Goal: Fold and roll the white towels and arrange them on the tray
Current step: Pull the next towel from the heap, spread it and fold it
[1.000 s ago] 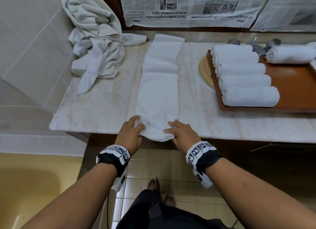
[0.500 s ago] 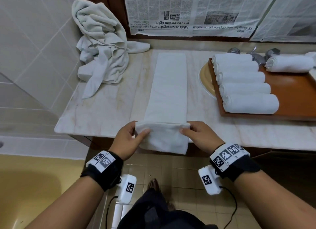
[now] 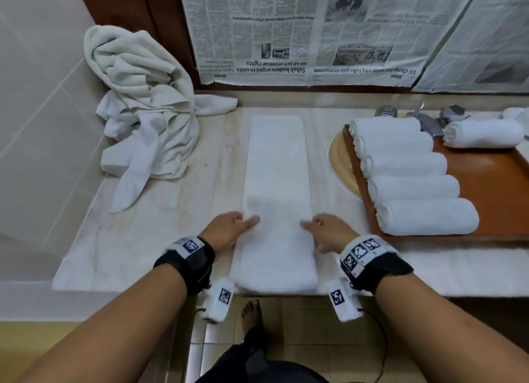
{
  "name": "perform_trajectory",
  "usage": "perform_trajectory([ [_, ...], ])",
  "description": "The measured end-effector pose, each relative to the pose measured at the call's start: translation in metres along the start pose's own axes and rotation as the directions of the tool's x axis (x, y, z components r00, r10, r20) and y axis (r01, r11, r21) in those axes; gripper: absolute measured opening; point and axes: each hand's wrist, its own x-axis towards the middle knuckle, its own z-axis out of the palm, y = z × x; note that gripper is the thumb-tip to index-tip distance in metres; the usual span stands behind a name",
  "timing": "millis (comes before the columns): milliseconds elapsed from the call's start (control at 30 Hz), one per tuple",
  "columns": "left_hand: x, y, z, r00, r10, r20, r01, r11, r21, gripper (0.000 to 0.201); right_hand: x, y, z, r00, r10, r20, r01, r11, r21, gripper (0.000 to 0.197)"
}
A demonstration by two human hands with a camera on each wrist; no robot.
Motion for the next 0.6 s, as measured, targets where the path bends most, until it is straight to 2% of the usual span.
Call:
perform_trajectory([
  [67,0.019,0.000,-0.002,0.992,-0.027,0.122,-0.005,0.966,0.260,0.053,0.013,0.001,0.001,0.998,0.048,0.044,-0.040,0.985,-0.168,0.031],
  [133,0.037,0.002,-0.003,0.989,-0.016,0.149,-0.037,0.937,0.349,0.031,0.025,-0.002,-0.003,0.997,0.064,0.034,-0.055,0.977,-0.204,0.027],
  [167,0.045,0.005,-0.005,0.988,-0.008,0.151,-0.047,0.934,0.354,0.028,0.032,-0.006,-0.007,0.998,0.054,0.032,-0.047,0.979,-0.198,0.026],
  [267,0.067,0.014,-0.015,0.990,0.019,0.143,-0.063,0.948,0.312,0.042,0.051,-0.019,-0.018,1.000,0.000,-0.023,-0.003,0.993,-0.115,0.028],
  [333,0.081,0.012,-0.022,0.988,-0.004,0.157,-0.047,0.947,0.319,0.048,0.064,-0.023,-0.020,0.999,0.019,0.026,-0.016,0.994,-0.110,0.023],
  [433,0.087,0.012,-0.023,0.988,-0.013,0.155,-0.048,0.922,0.384,0.035,0.077,-0.021,-0.016,0.989,0.093,0.111,-0.073,0.983,-0.169,0.030],
  [533,0.081,0.012,-0.021,0.991,-0.010,0.134,-0.045,0.916,0.398,0.036,0.078,-0.027,-0.014,0.991,0.090,0.103,-0.057,0.955,-0.292,0.017],
  [600,0.077,0.011,-0.020,0.995,0.000,0.101,-0.039,0.922,0.385,0.034,0.079,-0.029,-0.014,0.992,0.080,0.099,-0.039,0.933,-0.359,0.016],
])
